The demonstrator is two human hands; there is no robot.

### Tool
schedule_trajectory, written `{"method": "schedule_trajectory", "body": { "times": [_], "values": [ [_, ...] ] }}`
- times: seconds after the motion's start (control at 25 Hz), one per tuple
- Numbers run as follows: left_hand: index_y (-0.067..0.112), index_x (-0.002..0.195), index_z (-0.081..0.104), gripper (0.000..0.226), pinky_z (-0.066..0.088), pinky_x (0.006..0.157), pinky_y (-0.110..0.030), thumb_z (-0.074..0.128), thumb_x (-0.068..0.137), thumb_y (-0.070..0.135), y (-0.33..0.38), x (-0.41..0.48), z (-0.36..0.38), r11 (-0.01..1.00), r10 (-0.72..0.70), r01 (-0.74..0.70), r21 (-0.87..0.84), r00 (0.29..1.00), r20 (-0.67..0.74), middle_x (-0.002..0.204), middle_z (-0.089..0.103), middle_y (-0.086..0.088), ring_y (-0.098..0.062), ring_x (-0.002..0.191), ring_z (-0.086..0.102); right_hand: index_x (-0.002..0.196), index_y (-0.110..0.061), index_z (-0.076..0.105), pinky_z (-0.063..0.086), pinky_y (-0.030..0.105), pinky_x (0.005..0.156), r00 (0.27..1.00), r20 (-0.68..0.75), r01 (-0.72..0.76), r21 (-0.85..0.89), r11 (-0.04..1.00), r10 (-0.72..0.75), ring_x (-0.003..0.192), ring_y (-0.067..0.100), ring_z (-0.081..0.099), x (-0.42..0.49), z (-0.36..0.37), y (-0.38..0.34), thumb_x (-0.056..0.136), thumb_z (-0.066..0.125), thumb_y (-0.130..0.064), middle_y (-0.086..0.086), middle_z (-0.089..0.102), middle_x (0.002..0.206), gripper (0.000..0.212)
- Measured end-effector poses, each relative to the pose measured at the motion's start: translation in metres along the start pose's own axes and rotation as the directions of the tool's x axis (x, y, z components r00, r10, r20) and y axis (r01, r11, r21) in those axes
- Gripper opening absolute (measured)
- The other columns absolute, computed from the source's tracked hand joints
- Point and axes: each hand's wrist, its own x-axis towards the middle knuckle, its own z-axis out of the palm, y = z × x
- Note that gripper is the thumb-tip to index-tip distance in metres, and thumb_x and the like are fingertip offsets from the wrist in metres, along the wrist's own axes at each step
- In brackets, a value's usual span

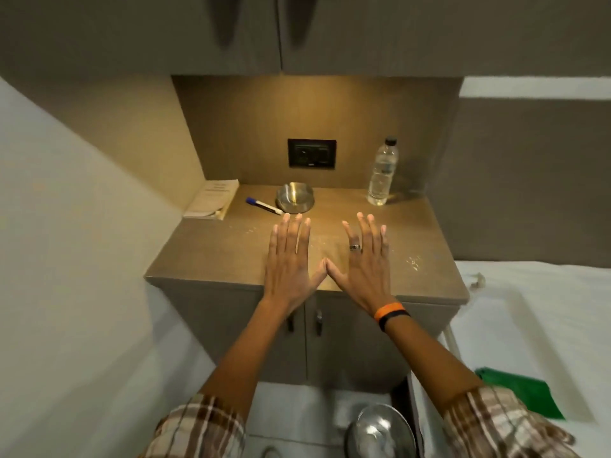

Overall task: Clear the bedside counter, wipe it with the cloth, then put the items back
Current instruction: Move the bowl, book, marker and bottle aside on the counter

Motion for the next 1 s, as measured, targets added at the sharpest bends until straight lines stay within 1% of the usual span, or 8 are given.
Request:
{"method": "schedule_trajectory", "body": {
  "times": [0.12, 0.24, 0.44, 0.52, 0.6, 0.68, 0.8, 1.0],
  "values": [
    [0.014, 0.16, 0.014, 0.085, 0.008, 0.127, -0.048, 0.04, 0.096, 0.063, -0.056, 0.029, 0.003, 0.994, -0.103, 0.1, 0.039, 0.992, 0.077, 0.167, 0.014, -0.014, -0.03, 0.156, 0.006, 0.154, -0.017, 0.033, 0.014, 0.054, 0.127, 0.999, 0.044, -0.008, 0.03, 1.0, 0.007, 0.156, 0.035, 0.019, 0.046, 0.033, -0.035, 0.089, 0.048, -0.067, 0.018, 0.025, 0.165, 0.083],
    [0.016, 0.16, 0.011, 0.078, 0.015, 0.125, -0.046, 0.045, 0.099, 0.05, -0.108, 0.047, 0.026, 0.982, -0.171, 0.186, -0.038, 0.956, 0.239, 0.168, 0.011, -0.012, -0.029, 0.156, 0.007, 0.155, -0.021, 0.03, 0.019, 0.053, 0.127, 0.989, 0.135, -0.063, 0.078, 0.995, 0.052, 0.157, 0.033, 0.016, 0.077, 0.082, -0.051, 0.09, 0.053, -0.064, 0.016, 0.021, 0.166, 0.082],
    [0.021, 0.153, 0.033, 0.052, 0.034, 0.119, -0.041, 0.047, 0.103, 0.027, -0.179, 0.109, 0.075, 0.965, -0.184, 0.242, -0.105, 0.903, 0.389, 0.162, 0.026, -0.01, -0.025, 0.143, 0.036, 0.158, -0.026, 0.026, 0.029, 0.055, 0.123, 0.914, 0.314, -0.316, 0.157, 0.936, 0.256, 0.155, 0.037, 0.018, 0.159, 0.15, -0.065, 0.093, 0.063, -0.047, 0.017, 0.01, 0.168, 0.077],
    [0.024, 0.151, 0.038, 0.05, 0.037, 0.116, -0.046, 0.048, 0.103, 0.018, -0.189, 0.141, 0.088, 0.959, -0.179, 0.256, -0.122, 0.88, 0.44, 0.164, 0.023, -0.009, -0.03, 0.142, 0.036, 0.156, -0.025, 0.032, 0.028, 0.055, 0.123, 0.871, 0.344, -0.422, 0.162, 0.892, 0.35, 0.153, 0.04, 0.021, 0.187, 0.165, -0.06, 0.094, 0.065, -0.041, 0.02, 0.012, 0.167, 0.072],
    [0.025, 0.147, 0.045, 0.048, 0.04, 0.113, -0.047, 0.049, 0.101, 0.011, -0.195, 0.163, 0.099, 0.959, -0.139, 0.24, -0.15, 0.862, 0.488, 0.162, 0.027, -0.007, -0.031, 0.14, 0.036, 0.145, -0.019, 0.049, 0.037, 0.053, 0.118, 0.853, 0.375, -0.432, 0.116, 0.895, 0.363, 0.145, 0.039, 0.036, 0.203, 0.178, -0.054, 0.095, 0.063, -0.042, 0.02, 0.028, 0.159, 0.057],
    [0.02, 0.133, 0.06, 0.032, 0.045, 0.106, -0.044, 0.049, 0.103, 0.019, -0.198, 0.174, 0.109, 0.965, -0.108, 0.209, -0.158, 0.867, 0.487, 0.15, 0.045, -0.006, -0.028, 0.131, 0.044, 0.124, -0.015, 0.065, 0.046, 0.05, 0.107, 0.863, 0.356, -0.416, 0.096, 0.904, 0.359, 0.128, 0.034, 0.051, 0.209, 0.189, -0.051, 0.096, 0.062, -0.043, 0.015, 0.045, 0.146, 0.04],
    [0.011, 0.107, 0.069, 0.026, 0.048, 0.097, -0.041, 0.052, 0.101, 0.03, -0.195, 0.176, 0.12, 0.963, -0.165, 0.241, -0.122, 0.882, 0.442, 0.132, 0.058, -0.008, -0.026, 0.119, 0.05, 0.102, -0.014, 0.071, 0.047, 0.047, 0.099, 0.876, 0.282, -0.428, 0.079, 0.9, 0.392, 0.112, 0.031, 0.058, 0.21, 0.198, -0.049, 0.093, 0.065, -0.048, 0.01, 0.057, 0.13, 0.036],
    [0.009, 0.123, 0.062, 0.029, 0.056, 0.088, -0.034, 0.066, 0.096, 0.015, -0.2, 0.177, 0.122, 0.861, -0.442, 0.502, -0.081, 0.817, 0.37, 0.132, 0.05, -0.012, -0.023, 0.107, 0.058, 0.096, -0.011, 0.072, 0.053, 0.049, 0.09, 0.876, 0.259, -0.453, 0.148, 0.879, 0.408, 0.098, 0.028, 0.065, 0.215, 0.197, -0.056, 0.086, 0.07, -0.054, 0.01, 0.066, 0.115, 0.044]
  ]
}}
